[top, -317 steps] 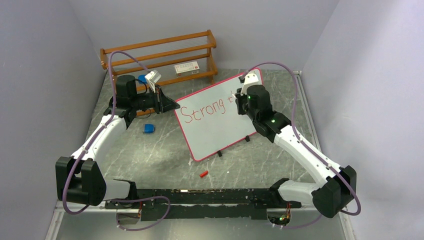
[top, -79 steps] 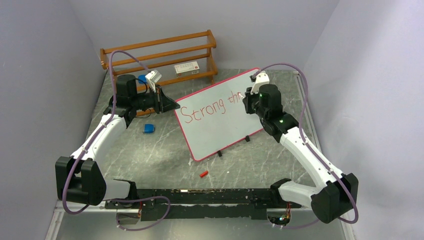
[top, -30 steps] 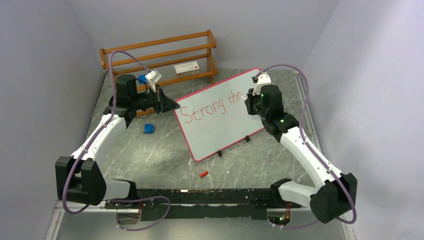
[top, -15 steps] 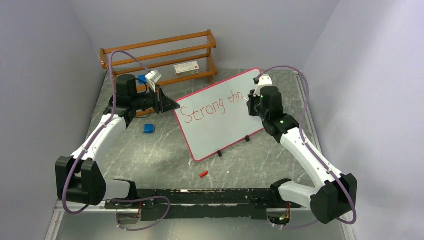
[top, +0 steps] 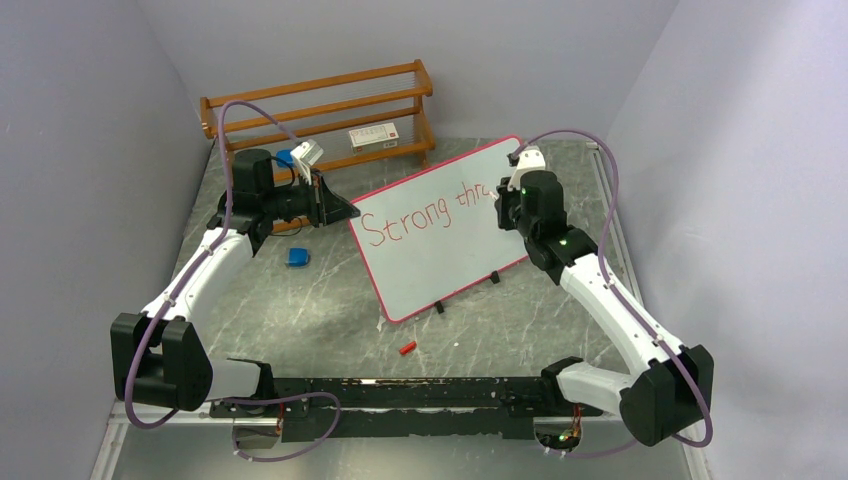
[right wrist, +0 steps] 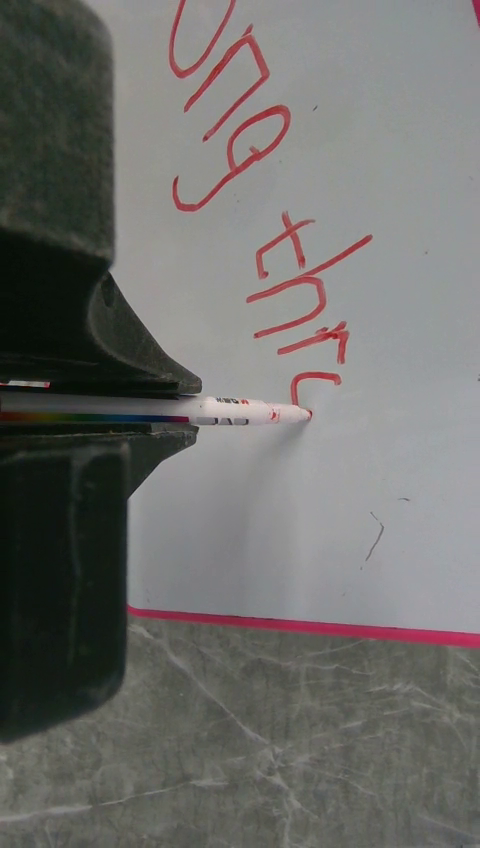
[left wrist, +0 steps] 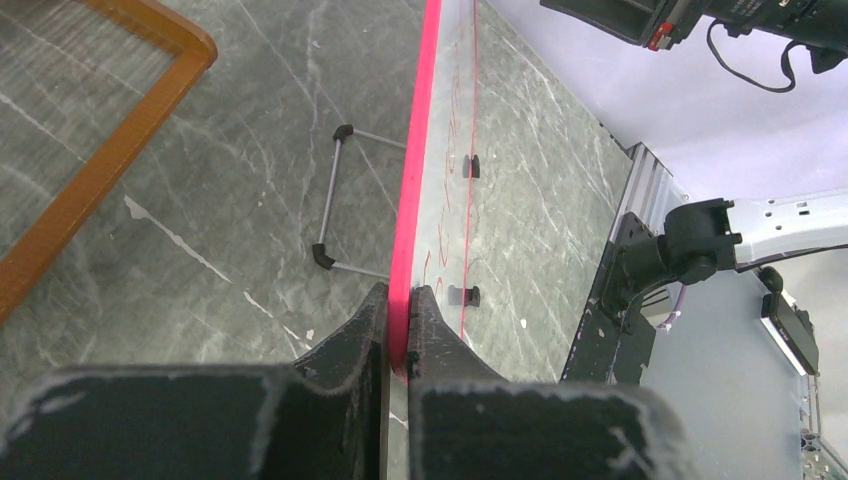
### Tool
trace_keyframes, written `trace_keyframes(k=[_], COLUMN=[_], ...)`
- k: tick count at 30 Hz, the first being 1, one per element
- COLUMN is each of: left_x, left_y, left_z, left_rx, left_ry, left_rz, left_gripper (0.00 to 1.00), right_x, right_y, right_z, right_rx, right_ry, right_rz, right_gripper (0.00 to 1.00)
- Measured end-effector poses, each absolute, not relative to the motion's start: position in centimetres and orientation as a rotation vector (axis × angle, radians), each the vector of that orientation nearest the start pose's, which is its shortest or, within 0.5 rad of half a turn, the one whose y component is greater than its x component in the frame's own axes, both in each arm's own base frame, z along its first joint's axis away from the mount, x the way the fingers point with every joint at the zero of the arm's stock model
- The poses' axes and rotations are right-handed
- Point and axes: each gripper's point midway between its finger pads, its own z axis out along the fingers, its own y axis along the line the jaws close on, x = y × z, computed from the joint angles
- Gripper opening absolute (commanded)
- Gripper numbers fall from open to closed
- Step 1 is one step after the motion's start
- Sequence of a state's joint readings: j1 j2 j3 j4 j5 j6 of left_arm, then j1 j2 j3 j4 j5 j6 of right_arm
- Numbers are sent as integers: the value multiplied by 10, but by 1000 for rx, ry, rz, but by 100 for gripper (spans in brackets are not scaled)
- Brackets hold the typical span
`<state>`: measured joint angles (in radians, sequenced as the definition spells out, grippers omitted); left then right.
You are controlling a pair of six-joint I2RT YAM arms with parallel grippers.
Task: Write a sentence on the whiteboard
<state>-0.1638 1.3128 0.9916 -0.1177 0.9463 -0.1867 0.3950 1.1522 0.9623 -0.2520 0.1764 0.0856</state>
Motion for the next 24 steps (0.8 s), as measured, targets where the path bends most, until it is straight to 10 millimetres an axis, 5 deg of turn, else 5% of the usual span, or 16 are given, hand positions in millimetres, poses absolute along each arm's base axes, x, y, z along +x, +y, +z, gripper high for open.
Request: trace_keyframes(k=[24], left_x=[312], left_y=[-201], left_z=[239], left_rx=[596], left_ry=[1905], left_rz=[-1167], left_gripper=[5], right_x=[357], right_y=[129], right_z=[237], right_rx=[-225], right_ry=[1964], right_rz=[191], right_gripper=[0])
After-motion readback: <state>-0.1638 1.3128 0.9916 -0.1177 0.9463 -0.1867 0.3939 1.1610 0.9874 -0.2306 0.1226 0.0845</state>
